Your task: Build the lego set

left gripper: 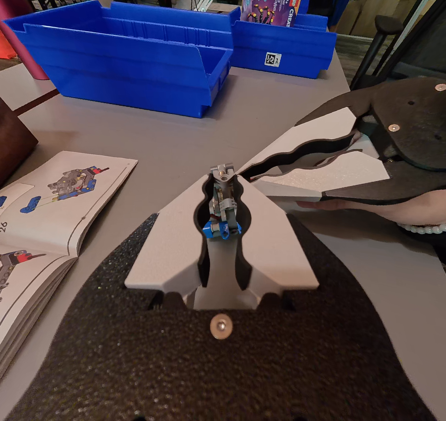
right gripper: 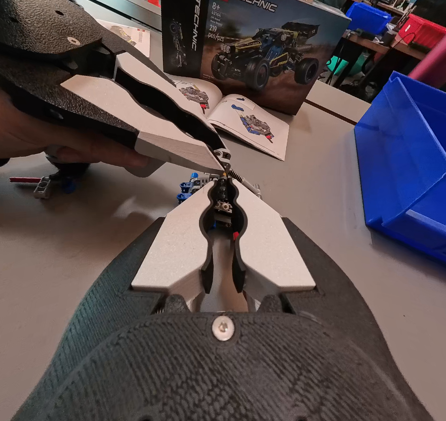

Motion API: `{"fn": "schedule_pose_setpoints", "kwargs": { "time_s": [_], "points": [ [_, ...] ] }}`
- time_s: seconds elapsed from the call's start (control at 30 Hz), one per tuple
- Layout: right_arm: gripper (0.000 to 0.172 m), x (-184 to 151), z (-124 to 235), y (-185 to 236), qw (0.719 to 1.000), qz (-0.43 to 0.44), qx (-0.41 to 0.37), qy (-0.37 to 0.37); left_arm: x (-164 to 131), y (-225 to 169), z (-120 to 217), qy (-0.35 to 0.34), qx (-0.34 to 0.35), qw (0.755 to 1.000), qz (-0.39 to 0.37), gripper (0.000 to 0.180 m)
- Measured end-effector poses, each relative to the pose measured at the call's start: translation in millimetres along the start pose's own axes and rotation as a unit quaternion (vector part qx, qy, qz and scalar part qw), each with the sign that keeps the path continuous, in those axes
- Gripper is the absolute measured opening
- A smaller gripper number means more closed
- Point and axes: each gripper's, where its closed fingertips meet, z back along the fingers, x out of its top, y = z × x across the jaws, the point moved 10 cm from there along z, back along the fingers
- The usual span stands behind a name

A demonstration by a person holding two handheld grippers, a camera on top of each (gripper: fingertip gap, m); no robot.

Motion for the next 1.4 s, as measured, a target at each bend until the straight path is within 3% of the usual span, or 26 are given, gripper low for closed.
{"fn": "schedule_pose_setpoints", "kwargs": {
  "time_s": [0.03,1.03,1.4],
  "points": [
    [0.004,0.0,-0.1,-0.3,1.000,-0.001,0.001,0.000,0.0,-0.1,0.0,0.000,0.000,1.000,-0.001,0.013],
    [0.004,-0.5,-1.2,-1.0,1.000,0.013,-0.007,0.006,-1.0,-7.8,-3.2,0.019,0.040,0.996,-0.079,0.013],
    [0.004,-2.0,-0.8,-2.5,1.000,0.027,-0.012,0.006,0.1,-8.3,-4.3,0.009,0.037,0.999,-0.031,0.013]
  ]
}}
